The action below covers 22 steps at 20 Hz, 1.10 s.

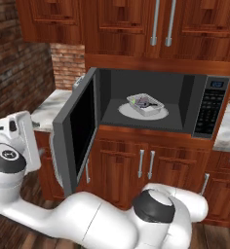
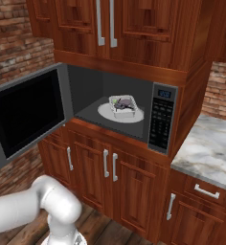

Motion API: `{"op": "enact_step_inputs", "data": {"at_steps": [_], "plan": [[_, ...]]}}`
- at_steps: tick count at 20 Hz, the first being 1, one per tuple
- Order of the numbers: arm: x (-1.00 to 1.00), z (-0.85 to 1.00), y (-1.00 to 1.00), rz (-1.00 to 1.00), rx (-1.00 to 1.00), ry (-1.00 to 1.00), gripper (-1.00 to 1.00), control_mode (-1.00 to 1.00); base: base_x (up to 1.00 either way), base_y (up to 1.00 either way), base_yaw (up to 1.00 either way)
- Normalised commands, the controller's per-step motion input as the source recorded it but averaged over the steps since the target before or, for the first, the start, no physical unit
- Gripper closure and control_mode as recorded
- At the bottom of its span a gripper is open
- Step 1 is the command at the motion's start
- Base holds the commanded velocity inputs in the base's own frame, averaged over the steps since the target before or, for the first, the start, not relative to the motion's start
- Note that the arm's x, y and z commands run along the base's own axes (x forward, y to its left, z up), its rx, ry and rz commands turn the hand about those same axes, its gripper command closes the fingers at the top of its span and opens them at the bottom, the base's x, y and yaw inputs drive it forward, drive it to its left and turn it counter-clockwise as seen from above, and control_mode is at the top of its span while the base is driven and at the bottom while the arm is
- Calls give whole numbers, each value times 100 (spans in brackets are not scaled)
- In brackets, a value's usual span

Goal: Place the tupperware containing the fish and eggplant meal in the microwave. Close the microwave door and press the start button to reheat the meal.

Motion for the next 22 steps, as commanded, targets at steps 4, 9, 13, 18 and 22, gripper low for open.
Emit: {"op": "enact_step_inputs", "data": {"at_steps": [4, 9, 13, 18, 22], "plan": [[20, -1, -8, -12, -3, 0, -100, -100, 0, 0, 0], [-1, -6, -63, -14, 0, -3, -100, -100, 0, 0, 0], [-6, -8, -90, -13, 0, -4, -100, -100, 0, 0, 0], [-13, -5, -99, -13, 0, -5, -100, -100, 0, 0, 0], [-38, -3, -100, -14, 0, -4, -100, -100, 0, 0, 0]]}}
